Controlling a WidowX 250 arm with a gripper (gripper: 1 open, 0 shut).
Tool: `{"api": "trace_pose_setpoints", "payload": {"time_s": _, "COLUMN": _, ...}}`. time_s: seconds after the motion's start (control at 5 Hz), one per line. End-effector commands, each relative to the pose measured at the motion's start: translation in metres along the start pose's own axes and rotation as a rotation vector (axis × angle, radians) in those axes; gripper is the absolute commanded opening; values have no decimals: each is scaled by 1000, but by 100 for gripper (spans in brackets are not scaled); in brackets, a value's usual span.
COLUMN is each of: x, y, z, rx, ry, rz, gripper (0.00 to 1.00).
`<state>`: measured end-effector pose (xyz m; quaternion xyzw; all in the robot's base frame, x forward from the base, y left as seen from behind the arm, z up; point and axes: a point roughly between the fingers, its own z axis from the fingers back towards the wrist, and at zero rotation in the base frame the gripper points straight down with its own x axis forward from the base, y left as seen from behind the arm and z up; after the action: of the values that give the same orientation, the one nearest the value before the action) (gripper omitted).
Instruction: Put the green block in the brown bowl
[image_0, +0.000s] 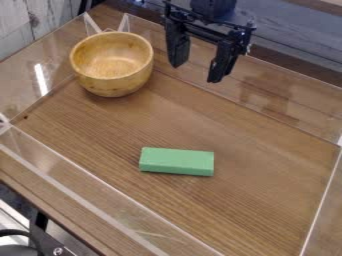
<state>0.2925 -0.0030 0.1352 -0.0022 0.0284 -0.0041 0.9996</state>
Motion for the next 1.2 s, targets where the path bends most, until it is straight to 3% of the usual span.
{"api": "trace_pose_setpoints", "payload": {"time_s": 0.0, "x": -8, "y": 7, "z": -25, "rx": -4, "ry": 27, "rz": -48, "gripper": 100}}
{"api": "trace_pose_setpoints", "payload": {"time_s": 0.2, "x": -31, "y": 4, "z": -43, "rx": 6, "ry": 40, "rz": -251, "gripper": 100}}
{"api": "trace_pose_setpoints", "payload": {"time_s": 0.4, "x": -52, "y": 1, "z": -58, "rx": 23, "ry": 24, "rz": -435, "gripper": 100}}
{"api": "trace_pose_setpoints", "payload": {"time_s": 0.6, "x": -62, "y": -1, "z": -78, "rx": 41, "ry": -2, "rz": -550, "gripper": 100}}
{"api": "trace_pose_setpoints", "payload": {"time_s": 0.8, "x": -65, "y": -6, "z": -98, "rx": 64, "ry": -42, "rz": -593, "gripper": 100}}
{"api": "trace_pose_setpoints", "payload": {"time_s": 1.0, "x": -65, "y": -8, "z": -105, "rx": 79, "ry": -66, "rz": -643, "gripper": 100}}
